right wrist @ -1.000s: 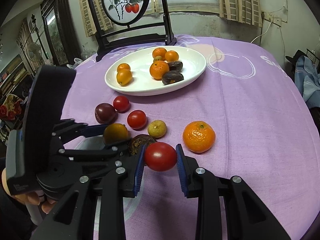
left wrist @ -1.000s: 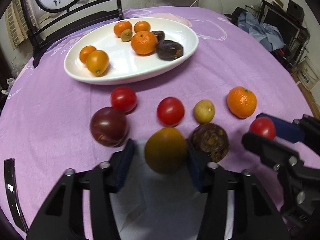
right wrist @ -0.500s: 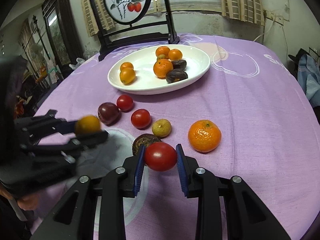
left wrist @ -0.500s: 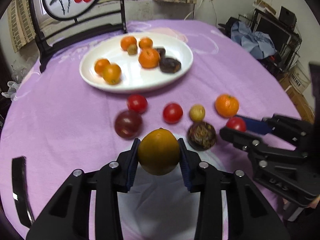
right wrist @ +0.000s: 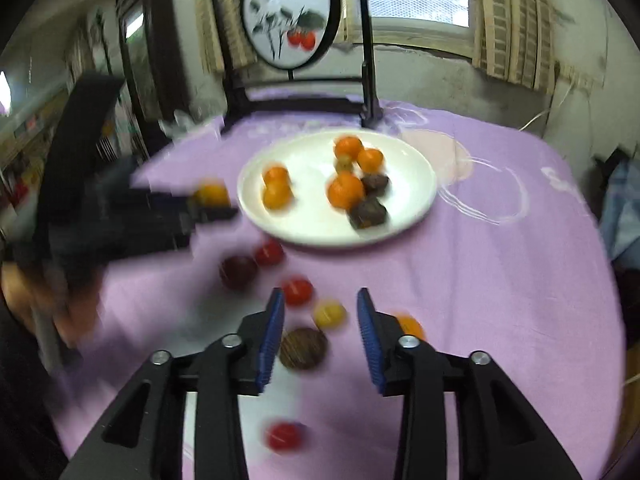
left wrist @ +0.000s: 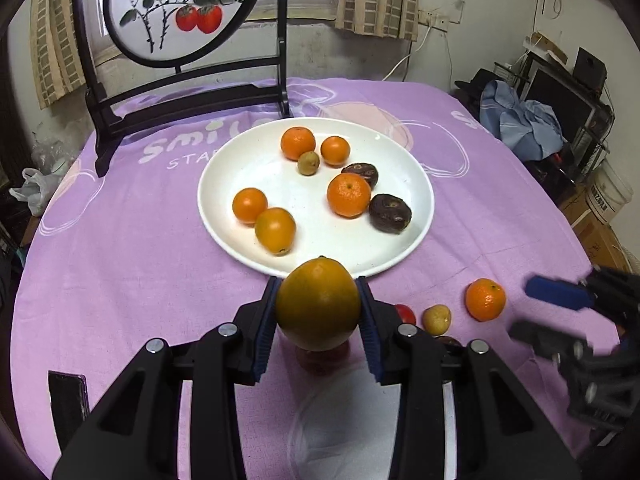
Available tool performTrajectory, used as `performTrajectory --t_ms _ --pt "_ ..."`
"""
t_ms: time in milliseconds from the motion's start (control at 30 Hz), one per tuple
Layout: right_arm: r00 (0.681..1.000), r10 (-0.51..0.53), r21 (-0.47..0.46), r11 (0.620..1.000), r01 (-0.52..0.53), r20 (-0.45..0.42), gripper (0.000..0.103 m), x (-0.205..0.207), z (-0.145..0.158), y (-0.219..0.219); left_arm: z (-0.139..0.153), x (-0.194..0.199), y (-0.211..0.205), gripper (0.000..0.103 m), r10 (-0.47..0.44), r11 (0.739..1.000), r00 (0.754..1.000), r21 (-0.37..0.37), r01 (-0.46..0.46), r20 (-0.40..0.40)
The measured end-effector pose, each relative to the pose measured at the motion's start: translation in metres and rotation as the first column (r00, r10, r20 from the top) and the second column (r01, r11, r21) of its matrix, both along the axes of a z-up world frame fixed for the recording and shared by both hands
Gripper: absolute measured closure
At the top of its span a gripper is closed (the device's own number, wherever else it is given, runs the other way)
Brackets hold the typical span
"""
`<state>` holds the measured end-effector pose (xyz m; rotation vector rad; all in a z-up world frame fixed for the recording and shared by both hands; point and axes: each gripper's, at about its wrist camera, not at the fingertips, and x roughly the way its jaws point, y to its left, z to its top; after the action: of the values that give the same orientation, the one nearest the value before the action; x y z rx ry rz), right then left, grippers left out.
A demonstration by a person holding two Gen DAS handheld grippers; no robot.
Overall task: Organize fruits
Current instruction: 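Carry both tomatoes over the white plate and open both tools to release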
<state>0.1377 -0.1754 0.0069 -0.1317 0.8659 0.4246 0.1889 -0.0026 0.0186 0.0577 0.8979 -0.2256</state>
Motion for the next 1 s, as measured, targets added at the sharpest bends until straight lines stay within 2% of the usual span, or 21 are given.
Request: performTrajectory --t_ms 67,233,300,433,567,633,733,833,1000 --pt "0.997 0.035 -0.003 0.999 -0.036 -0.068 0.06 -0.017 -0.017 -0.003 -0.005 -0.002 -0.001 0.066 -0.015 1.0 1.0 0.009 0.015 -0.002" --pt "0.983 0.107 0.009 0.994 -0.107 -0.148 0.058 -0.047 -0.045 0.012 -0.01 -0.005 0.002 0.066 -0.003 1.0 1.0 -0.022 0.003 -0.031" --pt "0.978 0.137 0.041 0.99 -0.132 -0.155 0.053 -0.054 -0.051 0.02 -0.011 -0.01 0.003 0.066 0.004 1.0 0.999 -0.026 -0.005 -0.036" --pt "0.974 0.167 0.036 0.986 -0.163 -0.154 0.053 -0.063 -0.055 0.034 -0.009 -0.021 0.006 0.066 0.013 1.0 0.999 -0.02 -0.014 -0.041" --pt "0.965 0.19 0.027 0.982 -0.189 -0.18 0.062 -0.076 -0.064 0.045 -0.01 -0.03 0.009 0.066 0.011 1.0 0.999 -0.016 -0.012 -0.049" --pt "0.964 0.197 0.028 0.98 -0.195 -0.178 0.073 -0.081 -0.065 0.05 -0.01 -0.034 0.008 0.066 0.007 1.0 0.999 -0.015 -0.008 -0.051" --pt "0.967 0.197 0.012 0.98 -0.198 -0.164 0.073 -0.084 -0.065 0.055 -0.012 -0.039 0.007 0.066 -0.002 1.0 0.999 -0.014 0.001 -0.055" --pt "0.966 0.193 0.048 0.981 -0.188 -0.169 0.073 -0.076 -0.058 0.049 -0.013 -0.04 0.007 0.066 -0.008 1.0 0.998 -0.016 0.007 -0.058" --pt "0.993 0.105 0.026 0.994 -0.103 -0.062 0.073 -0.033 -0.026 0.031 -0.012 -0.031 0.008 0.066 -0.008 1.0 0.999 -0.01 0.007 -0.05"
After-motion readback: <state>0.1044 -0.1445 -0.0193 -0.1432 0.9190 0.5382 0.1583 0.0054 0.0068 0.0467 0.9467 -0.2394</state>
